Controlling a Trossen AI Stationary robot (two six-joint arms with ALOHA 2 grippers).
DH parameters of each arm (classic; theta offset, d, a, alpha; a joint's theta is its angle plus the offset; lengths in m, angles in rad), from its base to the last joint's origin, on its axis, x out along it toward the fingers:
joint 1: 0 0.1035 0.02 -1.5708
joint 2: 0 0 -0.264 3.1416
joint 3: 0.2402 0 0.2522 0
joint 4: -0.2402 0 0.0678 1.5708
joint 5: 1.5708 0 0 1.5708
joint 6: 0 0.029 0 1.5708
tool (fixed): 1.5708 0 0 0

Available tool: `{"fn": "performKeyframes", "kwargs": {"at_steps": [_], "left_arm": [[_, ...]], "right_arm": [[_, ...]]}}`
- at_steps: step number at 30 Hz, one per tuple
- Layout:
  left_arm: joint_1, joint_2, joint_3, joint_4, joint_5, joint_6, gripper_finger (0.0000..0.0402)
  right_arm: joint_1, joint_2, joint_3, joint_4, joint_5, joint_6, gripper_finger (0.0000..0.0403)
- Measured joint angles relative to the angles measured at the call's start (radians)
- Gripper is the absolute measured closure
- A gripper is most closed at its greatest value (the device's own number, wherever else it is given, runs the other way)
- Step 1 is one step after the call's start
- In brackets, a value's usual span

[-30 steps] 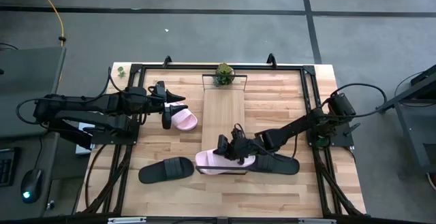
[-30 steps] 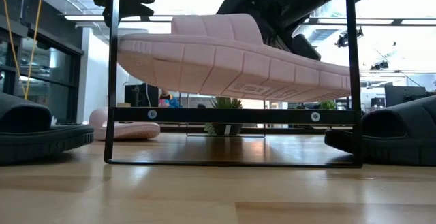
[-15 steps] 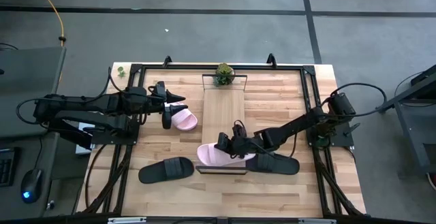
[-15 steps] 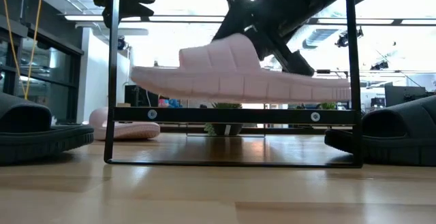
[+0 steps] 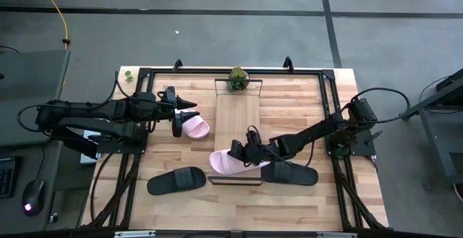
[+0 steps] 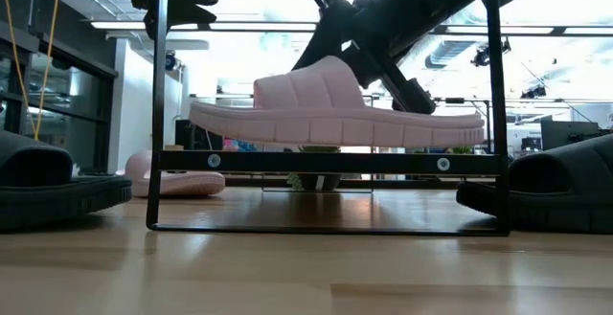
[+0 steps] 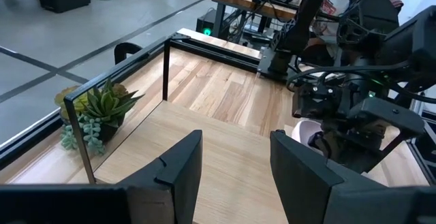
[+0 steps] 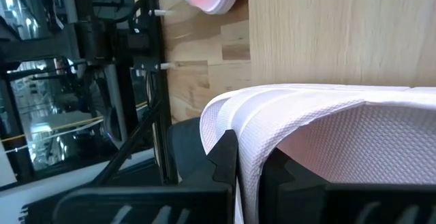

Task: Pick and place slides into the shelf
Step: Put the right pink slide on the shelf

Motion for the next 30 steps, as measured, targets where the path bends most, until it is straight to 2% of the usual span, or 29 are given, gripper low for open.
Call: {"fn": "performKeyframes", "kwargs": {"at_steps": [7, 13, 20, 25, 30], "left_arm": [[0.0, 0.0, 0.0, 0.0, 0.0, 0.0, 0.0245], [0.0, 0.0, 0.0, 0.0, 0.0, 0.0, 0.0245], [0.0, 0.0, 0.0, -0.002, 0.014, -0.004, 0.0245], [0.0, 0.0, 0.0, -0.006, 0.048, -0.018, 0.0245], [0.0, 0.0, 0.0, -0.016, 0.049, -0.018, 0.0245]], "right_arm": [[0.001, 0.0, 0.0, 0.013, -0.065, 0.024, 0.0396], [0.003, 0.0, 0.0, 0.025, -0.064, 0.1, 0.0396], [0.003, 0.0, 0.0, 0.025, -0.076, 0.093, 0.0396], [0.003, 0.0, 0.0, 0.024, -0.073, 0.298, 0.0396], [0.003, 0.0, 0.0, 0.017, -0.077, 0.3, 0.0396]]}}
